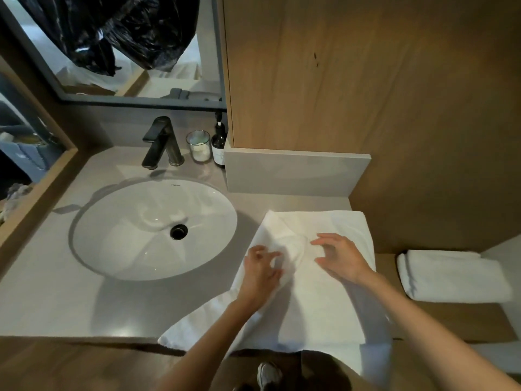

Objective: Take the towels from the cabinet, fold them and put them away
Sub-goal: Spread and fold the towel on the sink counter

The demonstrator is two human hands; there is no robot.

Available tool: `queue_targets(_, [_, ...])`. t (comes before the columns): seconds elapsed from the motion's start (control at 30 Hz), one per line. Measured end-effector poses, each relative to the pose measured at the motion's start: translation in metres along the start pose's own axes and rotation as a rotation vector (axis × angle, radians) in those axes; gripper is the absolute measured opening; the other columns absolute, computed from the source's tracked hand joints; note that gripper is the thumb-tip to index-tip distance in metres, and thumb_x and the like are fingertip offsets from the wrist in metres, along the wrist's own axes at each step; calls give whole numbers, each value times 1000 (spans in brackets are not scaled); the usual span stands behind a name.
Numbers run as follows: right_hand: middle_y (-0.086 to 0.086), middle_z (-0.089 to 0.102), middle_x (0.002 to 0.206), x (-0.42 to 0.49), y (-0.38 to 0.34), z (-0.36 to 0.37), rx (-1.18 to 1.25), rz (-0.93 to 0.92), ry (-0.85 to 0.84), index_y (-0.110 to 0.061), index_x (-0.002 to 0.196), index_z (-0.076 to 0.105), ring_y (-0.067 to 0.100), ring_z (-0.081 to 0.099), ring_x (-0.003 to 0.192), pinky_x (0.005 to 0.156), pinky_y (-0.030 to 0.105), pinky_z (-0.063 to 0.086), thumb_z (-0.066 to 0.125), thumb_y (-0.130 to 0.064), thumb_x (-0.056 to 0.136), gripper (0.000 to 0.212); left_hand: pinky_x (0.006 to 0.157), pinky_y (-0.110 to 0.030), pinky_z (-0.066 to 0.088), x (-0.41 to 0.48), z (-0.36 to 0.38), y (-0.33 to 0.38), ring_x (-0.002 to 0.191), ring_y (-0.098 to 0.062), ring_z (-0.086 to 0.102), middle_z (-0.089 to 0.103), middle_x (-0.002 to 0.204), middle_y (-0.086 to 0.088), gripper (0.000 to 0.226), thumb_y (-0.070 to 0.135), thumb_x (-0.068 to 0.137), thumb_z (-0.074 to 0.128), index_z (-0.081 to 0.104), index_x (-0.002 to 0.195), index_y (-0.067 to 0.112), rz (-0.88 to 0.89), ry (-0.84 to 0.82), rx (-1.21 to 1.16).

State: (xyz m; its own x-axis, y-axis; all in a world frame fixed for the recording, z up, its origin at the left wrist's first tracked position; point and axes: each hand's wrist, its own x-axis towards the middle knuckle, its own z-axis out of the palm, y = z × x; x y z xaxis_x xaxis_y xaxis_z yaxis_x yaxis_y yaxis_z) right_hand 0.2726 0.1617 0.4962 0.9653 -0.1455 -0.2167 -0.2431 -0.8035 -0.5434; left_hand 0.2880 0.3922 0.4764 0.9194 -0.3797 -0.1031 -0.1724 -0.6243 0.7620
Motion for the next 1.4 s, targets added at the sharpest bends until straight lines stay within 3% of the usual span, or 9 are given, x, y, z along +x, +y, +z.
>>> queue_targets(0.17, [-1, 16, 154, -30, 18, -16, -260, 150, -269, -46, 142, 33, 33, 14, 140, 112, 48, 25, 79, -48, 70, 85, 109, -33, 27, -1, -1, 5, 126, -24, 34, 32, 138, -4, 80, 39, 82, 69, 26, 147, 21, -86, -71, 89])
queue_targets(0.27, [-3, 7, 157, -34, 21, -12, -336, 140, -274, -51, 143, 26, 36, 11, 139, 111, 50, 24, 80, -54, 66, 94, 97, -29, 43, 1, -1, 10, 105, -19, 52, 53, 118, -3, 61, 36, 86, 64, 37, 136, 14, -120, -111, 132])
queue_targets(0.37, [-3, 10, 156, -32, 24, -9, -295, 82, -249, -51, 143, 28, 35, 13, 138, 112, 48, 24, 79, -58, 65, 94, 56, -12, 42, -1, -7, 11, 69, -8, 54, 60, 84, 3, 31, 26, 92, 56, 46, 118, 13, -166, -141, 49])
queue_targets(0.5, [-5, 14, 154, -32, 12, 7, -167, 9, -251, -47, 143, 35, 33, 14, 138, 112, 43, 22, 83, -53, 65, 92, 68, -23, 42, -2, -29, 3, 83, -15, 59, 56, 87, 6, 21, 22, 94, 55, 53, 113, 12, -197, 6, -24])
queue_targets(0.7, [-1, 19, 153, -21, -30, 37, -98, -48, -216, -40, 143, 41, 31, 19, 129, 109, 35, 24, 88, -49, 58, 98, 64, -19, 43, -5, -82, 8, 79, -5, 56, 59, 92, 6, 16, 23, 93, 57, 55, 107, 17, -247, 337, -361])
queue_targets(0.97, [3, 36, 145, -6, -92, 76, 74, -113, -163, -17, 145, 40, 28, 29, 123, 110, 27, 27, 94, -45, 43, 118, 67, -25, 43, 1, -97, 29, 76, -11, 53, 55, 90, 5, 21, 34, 91, 62, 51, 101, 19, -246, 497, -578])
queue_targets(1.1, [9, 48, 141, 1, -86, 60, 270, -124, -128, -8, 139, 49, 22, 47, 127, 104, 20, 37, 90, -19, 64, 87, 66, -25, 43, 2, -78, 34, 73, -9, 52, 54, 87, 5, 23, 35, 92, 61, 50, 100, 16, -227, 411, -504])
queue_targets(1.2, [6, 59, 132, 5, -50, 31, 111, -126, 18, -19, 124, 65, 24, 52, 126, 109, 26, 36, 79, -14, 75, 51, 66, -26, 43, 8, -53, 28, 74, -12, 54, 57, 88, 2, 18, 32, 93, 57, 51, 102, 17, -208, 258, -335])
queue_targets(1.4, [-5, 28, 153, -12, -5, 0, -275, 180, -99, -36, 144, 38, 29, 27, 136, 105, 43, 33, 71, -43, 80, 72, 75, -34, 46, 10, -8, -3, 83, -24, 55, 54, 96, -8, 17, 27, 95, 52, 51, 99, 10, -194, 16, -74])
